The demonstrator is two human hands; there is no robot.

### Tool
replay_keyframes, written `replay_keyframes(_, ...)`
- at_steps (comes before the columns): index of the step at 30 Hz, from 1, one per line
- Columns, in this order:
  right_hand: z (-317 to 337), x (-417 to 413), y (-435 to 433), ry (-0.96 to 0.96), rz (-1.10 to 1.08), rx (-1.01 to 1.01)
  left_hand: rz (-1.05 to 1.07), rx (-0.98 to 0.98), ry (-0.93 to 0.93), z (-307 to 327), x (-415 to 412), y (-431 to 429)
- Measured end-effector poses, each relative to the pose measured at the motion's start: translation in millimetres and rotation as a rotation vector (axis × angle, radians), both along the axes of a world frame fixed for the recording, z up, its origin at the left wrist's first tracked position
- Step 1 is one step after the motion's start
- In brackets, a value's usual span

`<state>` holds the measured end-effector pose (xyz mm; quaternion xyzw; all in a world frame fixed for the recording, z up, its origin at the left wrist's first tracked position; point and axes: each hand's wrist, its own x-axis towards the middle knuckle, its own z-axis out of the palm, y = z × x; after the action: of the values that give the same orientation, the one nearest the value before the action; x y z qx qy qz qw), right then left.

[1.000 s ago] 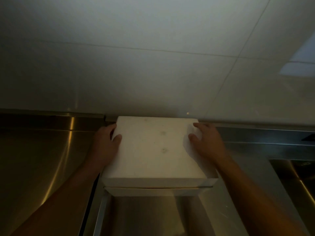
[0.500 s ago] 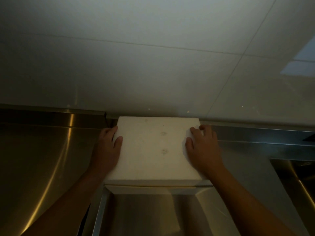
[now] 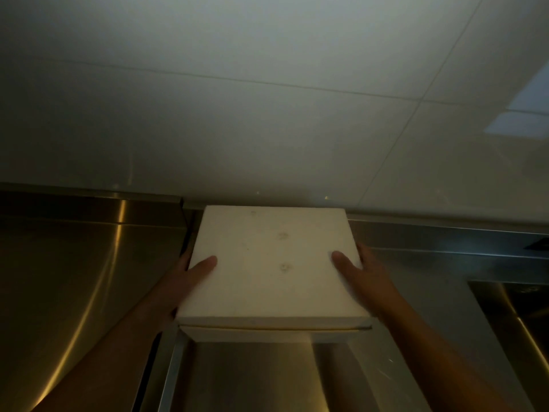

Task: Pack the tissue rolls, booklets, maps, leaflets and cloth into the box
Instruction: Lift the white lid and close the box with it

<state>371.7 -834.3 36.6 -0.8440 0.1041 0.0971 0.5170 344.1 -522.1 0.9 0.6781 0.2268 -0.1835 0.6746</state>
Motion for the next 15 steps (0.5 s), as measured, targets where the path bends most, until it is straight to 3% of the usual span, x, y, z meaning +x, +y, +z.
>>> replay_keyframes(2,-1.1,-10.0,-3.4,0.102,0.042,0.149,-0.026,-0.073,0.017,-4.4,-3.3,2.8)
replay_keyframes(9,-6.6,-11.2,-5.2,0.068,0.037,0.189,0.012,-0.123,0.037,-4.5,-6.0,-1.6)
replay_keyframes(15,-4.2,-13.2,-5.3,0.194,0.007,0.504,0.035,-0.172,0.04,0.8,-7.0,-4.4)
